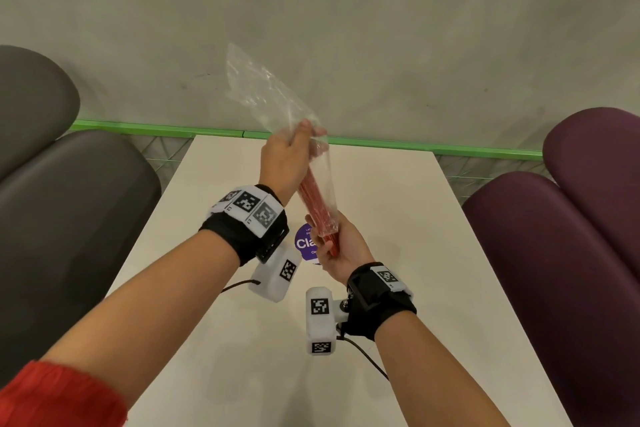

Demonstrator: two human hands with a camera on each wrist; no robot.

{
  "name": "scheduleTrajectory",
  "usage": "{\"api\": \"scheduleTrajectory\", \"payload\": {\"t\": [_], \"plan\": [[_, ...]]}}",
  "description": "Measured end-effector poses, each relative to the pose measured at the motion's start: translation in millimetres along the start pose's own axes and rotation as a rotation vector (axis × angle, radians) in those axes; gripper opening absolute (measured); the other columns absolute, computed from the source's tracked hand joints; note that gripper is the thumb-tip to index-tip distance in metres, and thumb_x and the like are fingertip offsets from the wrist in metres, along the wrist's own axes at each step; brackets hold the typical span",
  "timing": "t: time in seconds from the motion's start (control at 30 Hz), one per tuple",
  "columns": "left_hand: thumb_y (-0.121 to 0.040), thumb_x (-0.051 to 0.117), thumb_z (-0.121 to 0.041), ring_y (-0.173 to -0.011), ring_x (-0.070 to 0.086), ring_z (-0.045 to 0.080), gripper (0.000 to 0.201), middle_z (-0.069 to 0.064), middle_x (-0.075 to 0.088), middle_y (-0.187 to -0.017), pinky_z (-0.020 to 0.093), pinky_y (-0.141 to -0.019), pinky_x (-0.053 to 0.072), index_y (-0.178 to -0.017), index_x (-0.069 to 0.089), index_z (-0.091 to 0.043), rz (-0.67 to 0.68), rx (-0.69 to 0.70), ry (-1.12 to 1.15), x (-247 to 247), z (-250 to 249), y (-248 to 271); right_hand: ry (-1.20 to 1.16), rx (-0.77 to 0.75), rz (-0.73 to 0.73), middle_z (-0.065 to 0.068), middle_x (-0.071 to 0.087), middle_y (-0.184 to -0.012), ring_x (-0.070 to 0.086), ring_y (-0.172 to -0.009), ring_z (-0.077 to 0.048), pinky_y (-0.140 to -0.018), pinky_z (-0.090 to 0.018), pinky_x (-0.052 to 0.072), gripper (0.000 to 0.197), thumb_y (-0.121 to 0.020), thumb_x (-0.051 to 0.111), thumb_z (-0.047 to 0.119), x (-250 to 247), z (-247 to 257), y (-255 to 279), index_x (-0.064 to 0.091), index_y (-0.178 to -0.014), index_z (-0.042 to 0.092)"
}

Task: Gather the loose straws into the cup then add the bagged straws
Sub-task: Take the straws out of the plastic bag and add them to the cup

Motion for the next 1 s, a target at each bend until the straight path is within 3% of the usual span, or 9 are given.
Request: {"api": "scheduleTrajectory", "payload": {"t": [0.17,0.27,0.33,0.43,0.53,0.63,0.73,0.87,1.0], "plan": [[-0.093,0.045,-0.038,-0.069,0.068,0.018,0.026,0.003,0.067,-0.072,0.033,-0.071,0.056,-0.077,0.062,-0.028,-0.024,-0.063,0.041,6,28,15,0.013,-0.112,-0.022,-0.004,0.058,-0.081,0.046,-0.034,-0.004,-0.023,-0.009,0.024,0.024,-0.095,0.049,0.029,5,1,-3,0.059,-0.089,0.008],[-0.099,0.031,-0.036,-0.048,0.059,0.006,0.034,0.002,0.058,-0.062,0.018,-0.054,0.047,-0.077,0.05,-0.02,-0.067,-0.052,-0.12,5,32,19,0.206,-0.184,0.039,-0.005,0.061,-0.074,0.043,-0.036,-0.004,-0.026,-0.011,0.023,0.03,-0.094,0.046,0.038,5,-1,-1,0.061,-0.089,0.012],[-0.1,0.027,-0.034,-0.055,0.057,0.016,0.033,0.004,0.057,-0.071,0.025,-0.058,0.042,-0.084,0.049,-0.015,-0.103,-0.031,-0.186,1,32,18,0.437,-0.219,0.121,-0.005,0.061,-0.072,0.045,-0.038,-0.006,-0.028,-0.013,0.024,0.026,-0.089,0.051,0.038,3,-3,0,0.058,-0.088,0.013],[-0.1,0.027,-0.033,-0.07,0.055,0.024,0.032,0.005,0.057,-0.078,0.03,-0.067,0.04,-0.089,0.05,-0.015,-0.074,-0.024,-0.247,0,39,23,0.897,-0.292,0.191,-0.006,0.056,-0.064,0.047,-0.041,-0.008,-0.036,-0.016,0.03,0.017,-0.067,0.057,0.014,-1,-4,2,0.049,-0.081,0.015],[-0.1,0.025,-0.037,-0.059,0.057,0.02,0.034,0.002,0.056,-0.062,0.032,-0.066,0.047,-0.08,0.048,-0.02,-0.002,-0.085,-0.217,2,48,31,1.231,-0.37,0.079,0.003,0.052,-0.05,0.047,-0.038,-0.007,-0.042,-0.023,0.039,0.019,-0.076,0.065,0.015,-2,-8,-2,0.047,-0.074,0.022],[-0.101,0.026,-0.032,-0.044,0.055,0.0,0.035,0.0,0.053,-0.059,0.017,-0.055,0.045,-0.077,0.048,-0.018,0.002,-0.124,-0.141,2,49,37,1.274,-0.416,-0.031,0.01,0.05,-0.04,0.052,-0.039,-0.01,-0.048,-0.029,0.046,0.027,-0.085,0.061,0.03,-7,-13,-10,0.045,-0.065,0.024],[-0.101,0.027,-0.028,-0.042,0.054,-0.006,0.037,-0.002,0.054,-0.061,0.006,-0.046,0.039,-0.078,0.05,-0.013,0.007,-0.14,-0.138,-4,50,39,1.299,-0.432,-0.051,0.009,0.055,-0.061,0.059,-0.055,-0.017,-0.066,-0.043,0.055,0.016,-0.084,0.061,0.035,-12,-20,-14,0.051,-0.075,0.026],[-0.101,0.029,-0.032,-0.056,0.055,0.006,0.041,-0.004,0.056,-0.062,0.021,-0.06,0.043,-0.065,0.049,-0.023,-0.095,-0.134,-0.149,-19,53,35,1.282,-0.437,-0.067,-0.003,0.062,-0.096,0.056,-0.079,-0.017,-0.049,-0.023,0.049,0.03,-0.086,0.06,0.02,-27,-19,-8,0.056,-0.116,0.015],[-0.1,0.034,-0.029,-0.064,0.06,0.008,0.033,-0.005,0.057,-0.064,0.024,-0.069,0.049,-0.077,0.056,-0.021,-0.129,-0.095,-0.092,-37,50,30,1.187,-0.483,-0.239,-0.002,0.058,-0.078,0.051,-0.062,-0.015,-0.043,-0.021,0.044,0.014,-0.086,0.06,0.018,-65,-16,1,0.061,-0.1,0.016]]}}
Point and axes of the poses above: each hand's wrist, its own y-axis away from the middle knuckle, its own x-axis out of the palm, z = x × y, the point moved 2 cm from there along -y, towards the middle knuckle
